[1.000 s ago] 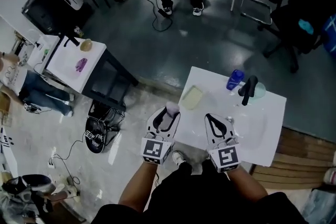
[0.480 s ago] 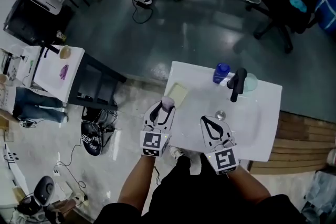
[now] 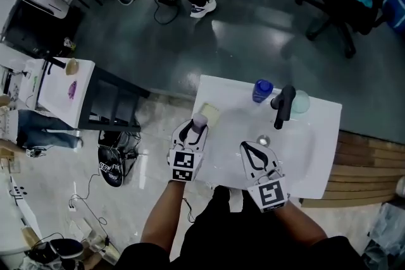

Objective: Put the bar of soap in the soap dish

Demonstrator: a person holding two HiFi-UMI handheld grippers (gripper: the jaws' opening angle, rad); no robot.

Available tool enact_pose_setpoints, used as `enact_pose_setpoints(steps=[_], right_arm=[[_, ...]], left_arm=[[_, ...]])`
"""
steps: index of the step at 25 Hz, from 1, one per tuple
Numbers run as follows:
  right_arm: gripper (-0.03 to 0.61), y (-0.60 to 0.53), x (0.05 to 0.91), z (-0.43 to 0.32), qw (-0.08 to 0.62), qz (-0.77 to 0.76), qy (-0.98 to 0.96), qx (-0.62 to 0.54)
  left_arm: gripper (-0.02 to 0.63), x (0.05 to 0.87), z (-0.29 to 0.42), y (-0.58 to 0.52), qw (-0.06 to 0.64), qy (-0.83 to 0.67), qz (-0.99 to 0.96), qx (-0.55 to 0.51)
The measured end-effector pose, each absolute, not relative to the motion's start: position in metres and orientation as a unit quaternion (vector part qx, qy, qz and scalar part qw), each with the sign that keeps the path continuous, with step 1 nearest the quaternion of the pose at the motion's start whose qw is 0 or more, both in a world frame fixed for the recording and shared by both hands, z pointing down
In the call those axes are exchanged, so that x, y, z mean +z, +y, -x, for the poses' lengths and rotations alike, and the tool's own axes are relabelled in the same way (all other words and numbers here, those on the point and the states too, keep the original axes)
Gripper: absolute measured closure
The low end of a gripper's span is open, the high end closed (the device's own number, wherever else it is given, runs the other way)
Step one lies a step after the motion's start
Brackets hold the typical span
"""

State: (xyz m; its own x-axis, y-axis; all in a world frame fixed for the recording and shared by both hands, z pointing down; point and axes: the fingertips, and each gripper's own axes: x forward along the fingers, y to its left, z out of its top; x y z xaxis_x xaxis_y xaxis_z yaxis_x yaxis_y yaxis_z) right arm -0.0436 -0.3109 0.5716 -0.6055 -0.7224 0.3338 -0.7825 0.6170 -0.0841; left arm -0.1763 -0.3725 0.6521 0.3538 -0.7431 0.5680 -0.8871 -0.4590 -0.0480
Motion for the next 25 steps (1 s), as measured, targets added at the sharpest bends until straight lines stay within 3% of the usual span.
enact_pose_setpoints(steps=[12, 20, 25], right_arm=[[0.569, -0.316, 0.570, 0.037, 0.128, -0.415, -0.893, 0.117], [0.569, -0.312, 0.568, 0.035, 0.123, -0.415, -0.894, 0.116], [0.569, -0.311, 0.560, 0.033, 0.117, -0.419, -0.893, 0.116]], left_arm=[[0.419, 0.694, 0.163, -0.387, 0.201, -0.450, -0.783, 0.378], [0.428, 0.702, 0.160, -0.394, 0.201, -0.470, -0.774, 0.372], [0.428, 0.668, 0.161, -0.393, 0.175, -0.502, -0.781, 0.326]])
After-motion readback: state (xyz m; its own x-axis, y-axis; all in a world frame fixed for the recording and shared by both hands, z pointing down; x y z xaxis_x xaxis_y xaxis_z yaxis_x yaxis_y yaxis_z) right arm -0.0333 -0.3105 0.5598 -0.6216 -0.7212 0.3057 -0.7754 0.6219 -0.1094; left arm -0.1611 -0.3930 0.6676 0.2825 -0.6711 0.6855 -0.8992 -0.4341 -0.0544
